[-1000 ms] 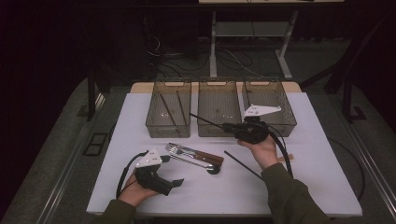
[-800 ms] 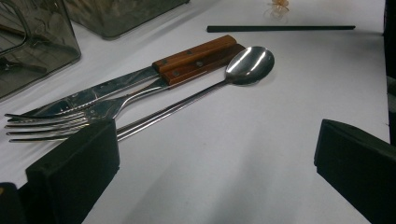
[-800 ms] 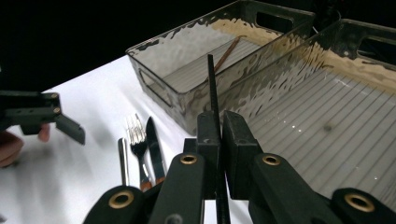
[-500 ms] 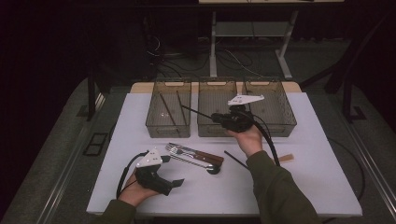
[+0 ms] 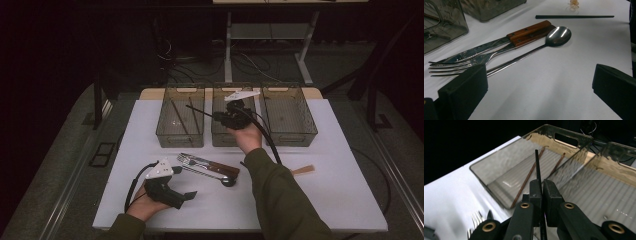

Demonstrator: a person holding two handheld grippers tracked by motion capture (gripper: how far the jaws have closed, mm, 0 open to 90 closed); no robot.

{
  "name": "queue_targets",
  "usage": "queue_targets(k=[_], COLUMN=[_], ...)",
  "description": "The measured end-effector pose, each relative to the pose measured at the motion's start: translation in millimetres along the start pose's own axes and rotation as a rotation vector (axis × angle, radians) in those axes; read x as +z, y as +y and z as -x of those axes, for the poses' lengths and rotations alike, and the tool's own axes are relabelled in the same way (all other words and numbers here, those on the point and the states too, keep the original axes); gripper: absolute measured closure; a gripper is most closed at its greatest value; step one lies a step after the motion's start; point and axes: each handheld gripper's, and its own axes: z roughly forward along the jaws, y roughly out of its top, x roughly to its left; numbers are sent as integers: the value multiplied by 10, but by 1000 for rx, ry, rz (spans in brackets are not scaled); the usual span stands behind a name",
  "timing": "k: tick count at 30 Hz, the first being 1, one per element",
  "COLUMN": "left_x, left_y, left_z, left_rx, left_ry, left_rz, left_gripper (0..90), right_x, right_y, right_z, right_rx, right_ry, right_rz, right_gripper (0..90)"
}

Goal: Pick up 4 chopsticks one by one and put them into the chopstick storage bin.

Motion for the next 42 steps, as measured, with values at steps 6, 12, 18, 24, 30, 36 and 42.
queue_targets(k=[6,12,18,24,30,36,42], left_x=[-4,-8,-8,-8,-17,-26,-22], left_y=[0,0,1,1,2,4,3], left_z=[0,-2,-5,-14,-15,-25,-18], left_rx=[2,-3,-8,-8,-12,-13,-14], left_ry=[-2,-5,-5,-7,-10,-8,-8], left_rz=[3,5,5,2,13,24,23], left_gripper=[0,0,0,0,0,0,0], right_x=[229,470,712,952,1149,1193,1051], right_y=[135,196,244,341,407,462,484], right_z=[-54,-58,-102,-186,-252,-260,-233], right_rx=[-1,19,17,-8,-20,-13,27], right_ry=[-9,-27,-47,-73,-89,-106,-57], right_rz=[-14,-37,-69,-99,-133,-130,-121], right_gripper=[857,856,856,856,856,666,512])
